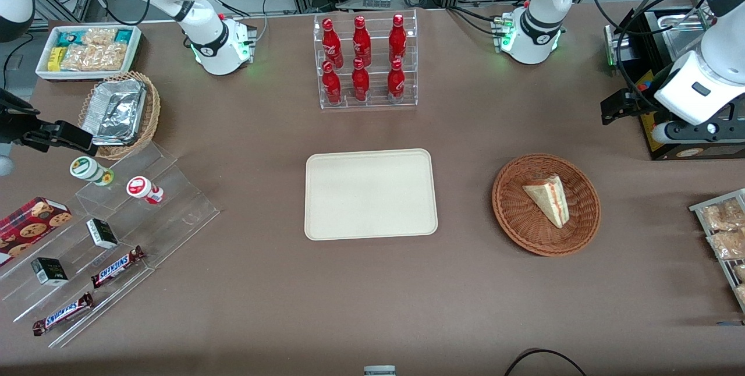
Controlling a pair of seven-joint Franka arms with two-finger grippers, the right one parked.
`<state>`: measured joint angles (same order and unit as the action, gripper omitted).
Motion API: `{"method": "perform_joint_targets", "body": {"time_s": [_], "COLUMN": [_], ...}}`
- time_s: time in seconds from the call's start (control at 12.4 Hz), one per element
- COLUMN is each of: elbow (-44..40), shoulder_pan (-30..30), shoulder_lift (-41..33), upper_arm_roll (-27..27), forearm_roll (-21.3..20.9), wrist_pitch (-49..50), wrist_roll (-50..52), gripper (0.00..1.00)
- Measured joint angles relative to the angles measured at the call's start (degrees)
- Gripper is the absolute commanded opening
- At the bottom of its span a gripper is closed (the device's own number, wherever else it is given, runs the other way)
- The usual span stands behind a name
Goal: Place sandwich from basket to tray
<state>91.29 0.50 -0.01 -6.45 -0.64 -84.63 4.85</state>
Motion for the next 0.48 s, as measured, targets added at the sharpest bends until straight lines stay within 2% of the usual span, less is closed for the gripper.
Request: {"method": "perform_joint_targets", "body": {"time_s": [0.48], "elbow": [1.0], "shoulder_pan": [-0.1], "shoulder_lift": [0.6], "upper_arm_roll": [-0.1], "forearm_roll": [0.0], "wrist_pitch": [1.2], "wrist_roll": [0.0], "gripper": [1.0]}}
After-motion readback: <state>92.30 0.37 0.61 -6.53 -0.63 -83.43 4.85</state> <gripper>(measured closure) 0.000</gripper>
